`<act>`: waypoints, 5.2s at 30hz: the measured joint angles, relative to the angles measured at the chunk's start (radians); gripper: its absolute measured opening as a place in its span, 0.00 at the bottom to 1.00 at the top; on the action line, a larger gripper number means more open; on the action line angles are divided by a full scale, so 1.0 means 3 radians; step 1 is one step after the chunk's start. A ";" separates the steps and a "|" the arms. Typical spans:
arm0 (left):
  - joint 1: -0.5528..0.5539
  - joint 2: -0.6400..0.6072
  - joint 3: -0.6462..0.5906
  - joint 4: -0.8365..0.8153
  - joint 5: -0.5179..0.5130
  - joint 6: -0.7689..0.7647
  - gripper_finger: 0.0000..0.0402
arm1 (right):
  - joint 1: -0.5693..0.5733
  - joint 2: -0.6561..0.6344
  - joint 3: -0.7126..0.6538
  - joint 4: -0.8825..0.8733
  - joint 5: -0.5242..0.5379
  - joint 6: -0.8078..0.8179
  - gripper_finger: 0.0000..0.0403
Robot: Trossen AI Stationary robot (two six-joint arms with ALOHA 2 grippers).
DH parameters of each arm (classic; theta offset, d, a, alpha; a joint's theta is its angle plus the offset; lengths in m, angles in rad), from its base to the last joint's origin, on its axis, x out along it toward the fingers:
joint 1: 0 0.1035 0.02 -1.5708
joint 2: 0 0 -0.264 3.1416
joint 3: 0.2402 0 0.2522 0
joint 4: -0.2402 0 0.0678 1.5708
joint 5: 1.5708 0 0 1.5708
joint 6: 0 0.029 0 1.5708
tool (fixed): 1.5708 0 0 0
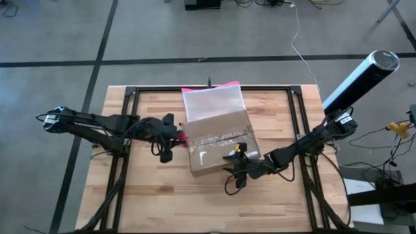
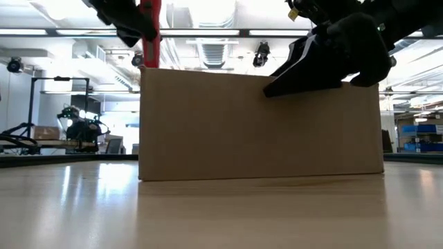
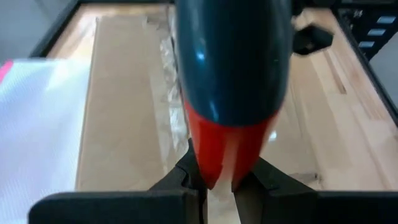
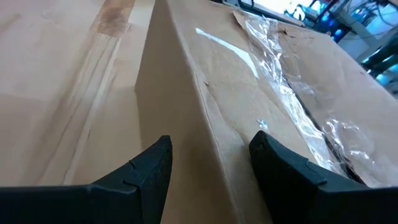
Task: Unpack boxes
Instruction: Open the cardboard box using the box cutter
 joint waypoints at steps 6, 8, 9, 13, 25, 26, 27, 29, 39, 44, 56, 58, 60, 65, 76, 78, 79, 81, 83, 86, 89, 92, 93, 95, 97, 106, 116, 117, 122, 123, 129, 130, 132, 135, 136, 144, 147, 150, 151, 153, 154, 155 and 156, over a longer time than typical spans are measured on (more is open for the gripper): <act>0.0000 0.0105 0.0001 0.0317 0.0001 0.0091 0.09 | -0.0009 0.0004 -0.0003 0.0211 -0.0010 -0.0240 0.49; 0.0000 0.0146 0.0001 0.0373 0.0001 0.0092 0.09 | -0.0009 0.0004 -0.0003 0.0223 -0.0011 -0.0266 0.49; 0.0000 0.0166 0.0001 0.0406 0.0001 0.0092 0.09 | -0.0008 0.0004 -0.0003 0.0223 -0.0011 -0.0280 0.49; -0.0001 0.0206 0.0003 0.0471 0.0002 0.0062 0.09 | -0.0007 0.0004 -0.0003 0.0261 -0.0025 -0.0281 0.49; -0.0067 -0.0208 0.0008 0.0306 -0.0003 0.0102 0.09 | 0.0057 -0.0109 -0.0002 0.0325 -0.0032 -0.0347 0.49; -0.0066 -0.0240 0.0008 0.0308 -0.0004 0.0139 0.09 | 0.0058 -0.0109 -0.0001 0.0327 -0.0031 -0.0338 0.49; -0.0066 -0.0262 0.0007 0.0304 -0.0005 0.0176 0.09 | 0.0058 -0.0112 0.0000 0.0327 -0.0032 -0.0324 0.49; -0.0067 -0.0303 -0.0030 0.0316 -0.0003 0.0205 0.09 | 0.0058 -0.0112 0.0001 0.0330 -0.0032 -0.0286 0.49; -0.0066 -0.0707 -0.0775 0.0832 0.0000 0.0174 0.09 | 0.0058 -0.0119 0.0007 0.0363 -0.0011 -0.0173 0.49; -0.0066 -0.0996 -0.1110 0.1138 0.0000 0.0074 0.09 | 0.0057 -0.0120 0.0007 0.0402 -0.0004 -0.0176 0.49; -0.0053 -0.1168 -0.1514 0.1468 -0.0337 -0.0530 0.09 | -0.0025 -0.0122 0.0010 0.0593 0.0012 -0.0348 0.49; -0.0044 -0.1196 -0.1503 0.1493 -0.0603 -0.0822 0.09 | -0.0046 -0.0123 0.0011 0.0616 0.0012 -0.0402 0.49; -0.0054 -0.1218 -0.1476 0.1509 -0.0617 -0.0903 0.09 | -0.0076 -0.0123 0.0011 0.0621 0.0006 -0.0435 0.49; -0.0064 -0.1209 -0.1470 0.1573 -0.0604 -0.0932 0.09 | -0.0136 -0.0123 0.0011 0.0620 0.0006 -0.0465 0.49; -0.0064 -0.1002 -0.1476 0.1779 -0.0596 -0.0929 0.09 | -0.0156 -0.0123 0.0011 0.0615 -0.0021 -0.0486 0.49; -0.0064 -0.0948 -0.1476 0.1827 -0.0596 -0.0928 0.09 | -0.0156 -0.0123 0.0011 0.0610 -0.0021 -0.0463 0.49; -0.0064 -0.0922 -0.1476 0.1838 -0.0595 -0.0918 0.09 | -0.0156 -0.0123 0.0011 0.0610 -0.0021 -0.0463 0.49; -0.0064 -0.0867 -0.1476 0.1863 -0.0596 -0.0892 0.09 | -0.0156 -0.0123 0.0011 0.0608 -0.0021 -0.0461 0.49; -0.0063 -0.0821 -0.1476 0.1865 -0.0595 -0.0875 0.09 | -0.0156 -0.0123 0.0011 0.0608 -0.0021 -0.0455 0.49; -0.0064 -0.0774 -0.1476 0.1887 -0.0595 -0.0875 0.09 | -0.0156 -0.0123 0.0012 0.0610 -0.0021 -0.0394 0.49; -0.0064 -0.0764 -0.1476 0.1924 -0.0584 -0.0892 0.09 | -0.0156 -0.0123 0.0011 0.0623 -0.0021 -0.0372 0.49; -0.0063 -0.0779 -0.1476 0.1929 -0.0584 -0.0907 0.09 | -0.0156 -0.0123 0.0011 0.0665 -0.0020 -0.0371 0.49; -0.0064 -0.0789 -0.1476 0.1936 -0.0584 -0.0942 0.09 | -0.0156 -0.0123 0.0011 0.0697 -0.0020 -0.0370 0.49; -0.0063 -0.0816 -0.1476 0.1939 -0.0584 -0.1012 0.09 | -0.0156 -0.0123 0.0011 0.0742 -0.0020 -0.0375 0.49; -0.0066 -0.0850 -0.1476 0.1932 -0.0584 -0.1069 0.09 | -0.0156 -0.0123 0.0011 0.0771 -0.0020 -0.0399 0.49; -0.0066 -0.1046 -0.1476 0.1842 -0.0580 -0.0955 0.09 | -0.0190 -0.0123 0.0011 0.0814 -0.0018 -0.0506 0.49; -0.0062 -0.1060 -0.1476 0.1837 -0.0619 -0.0952 0.09 | -0.0237 -0.0123 0.0011 0.0910 -0.0020 -0.0673 0.49; -0.0062 -0.1061 -0.1476 0.1838 -0.0623 -0.0952 0.09 | -0.0239 -0.0123 0.0011 0.0910 -0.0020 -0.0672 0.49; -0.0062 -0.1059 -0.1476 0.1859 -0.0674 -0.0980 0.09 | -0.0251 -0.0123 0.0011 0.0931 -0.0020 -0.0670 0.49; -0.0062 -0.1059 -0.1476 0.1857 -0.0674 -0.0987 0.09 | -0.0257 -0.0123 0.0011 0.0931 -0.0020 -0.0670 0.49; -0.0062 -0.1059 -0.1476 0.1859 -0.0674 -0.1074 0.09 | -0.0273 -0.0123 0.0011 0.0931 -0.0020 -0.0671 0.49; -0.0062 -0.1059 -0.1476 0.1859 -0.0674 -0.1099 0.09 | -0.0278 -0.0123 0.0011 0.0929 -0.0020 -0.0671 0.49; -0.0062 -0.1059 -0.1476 0.1859 -0.0673 -0.1179 0.09 | -0.0283 -0.0123 0.0011 0.0908 -0.0020 -0.0669 0.49; -0.0062 -0.1063 -0.1476 0.1857 -0.0673 -0.1219 0.09 | -0.0287 -0.0123 0.0011 0.0863 -0.0018 -0.0634 0.49; -0.0062 -0.1063 -0.1476 0.1856 -0.0673 -0.1219 0.09 | -0.0287 -0.0123 0.0011 0.0854 -0.0018 -0.0634 0.49; -0.0062 -0.1059 -0.1476 0.1842 -0.0673 -0.1157 0.09 | -0.0287 -0.0123 0.0011 0.0832 -0.0018 -0.0600 0.49; -0.0062 -0.1059 -0.1476 0.1827 -0.0673 -0.1131 0.09 | -0.0287 -0.0123 0.0011 0.0831 -0.0018 -0.0580 0.49; -0.0062 -0.1063 -0.1476 0.1785 -0.0671 -0.1131 0.09 | -0.0287 -0.0123 0.0011 0.0831 -0.0018 -0.0561 0.49; -0.0062 -0.1063 -0.1476 0.1755 -0.0662 -0.1134 0.09 | -0.0287 -0.0123 0.0011 0.0831 -0.0018 -0.0540 0.49; -0.0062 -0.1063 -0.1476 0.1688 -0.0594 -0.1162 0.09 | -0.0287 -0.0123 0.0011 0.0830 -0.0017 -0.0521 0.49; -0.0062 -0.1063 -0.1476 0.1642 -0.0583 -0.1183 0.09 | -0.0287 -0.0123 0.0011 0.0831 -0.0017 -0.0515 0.49; -0.0064 -0.1063 -0.1476 0.1595 -0.0580 -0.1204 0.09 | -0.0287 -0.0123 0.0011 0.0830 -0.0017 -0.0506 0.49; -0.0064 -0.1063 -0.1476 0.1546 -0.0580 -0.1214 0.09 | -0.0287 -0.0123 0.0011 0.0827 -0.0017 -0.0495 0.49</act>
